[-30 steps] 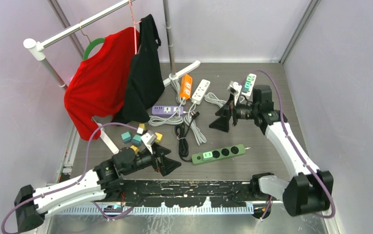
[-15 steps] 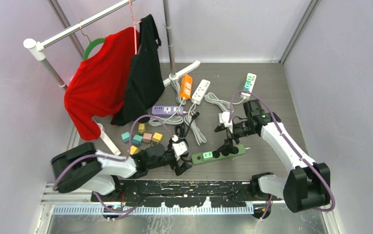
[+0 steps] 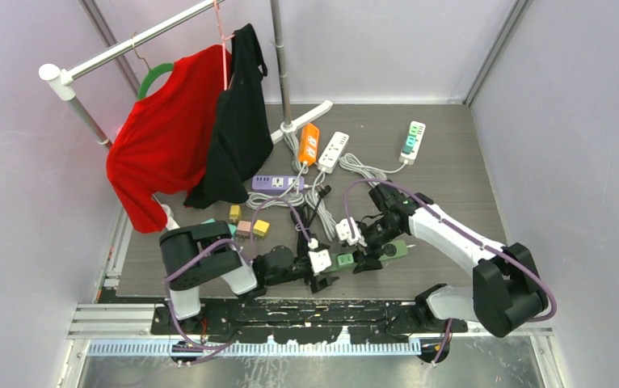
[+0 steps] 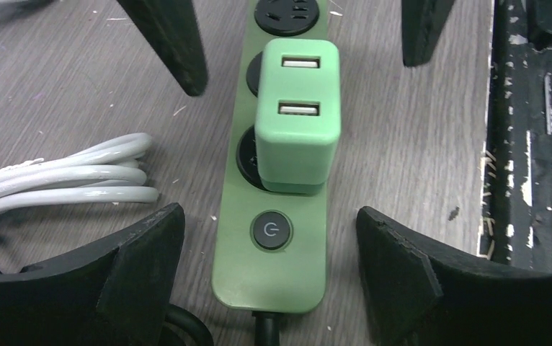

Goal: Pull the plug off the socket

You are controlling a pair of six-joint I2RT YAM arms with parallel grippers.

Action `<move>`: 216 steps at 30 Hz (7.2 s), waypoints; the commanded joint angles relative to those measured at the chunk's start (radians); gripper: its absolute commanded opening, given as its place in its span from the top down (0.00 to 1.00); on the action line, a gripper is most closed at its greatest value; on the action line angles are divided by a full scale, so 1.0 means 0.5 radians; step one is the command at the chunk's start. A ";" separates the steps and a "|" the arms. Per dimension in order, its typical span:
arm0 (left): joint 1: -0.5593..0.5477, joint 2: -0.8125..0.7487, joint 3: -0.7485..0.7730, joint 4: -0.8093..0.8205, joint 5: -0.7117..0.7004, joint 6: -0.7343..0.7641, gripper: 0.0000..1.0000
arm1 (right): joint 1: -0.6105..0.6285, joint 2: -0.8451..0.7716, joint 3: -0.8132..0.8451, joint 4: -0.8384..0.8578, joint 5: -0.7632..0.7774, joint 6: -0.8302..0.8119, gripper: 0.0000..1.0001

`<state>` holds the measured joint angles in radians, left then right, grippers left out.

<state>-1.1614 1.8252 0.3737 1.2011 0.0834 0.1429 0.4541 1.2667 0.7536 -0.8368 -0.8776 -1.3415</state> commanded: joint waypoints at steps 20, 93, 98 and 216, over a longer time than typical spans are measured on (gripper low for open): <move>0.034 0.307 0.048 0.404 -0.082 -0.017 1.00 | 0.140 0.055 0.033 0.151 0.184 0.026 0.90; 0.307 0.539 0.214 0.290 0.549 -0.806 1.00 | -0.172 0.158 0.118 -0.370 -0.051 -0.529 0.99; 0.316 0.501 0.192 0.283 0.555 -0.800 1.00 | -0.076 0.095 0.129 -0.052 -0.093 -0.102 0.99; 0.388 0.635 0.252 0.332 0.659 -0.883 1.00 | -0.306 0.227 0.230 -0.499 -0.223 -0.483 0.99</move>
<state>-0.9863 2.0995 0.5293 1.4956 0.4320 -0.2661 0.2935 1.3785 0.8257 -0.9417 -0.9283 -1.4307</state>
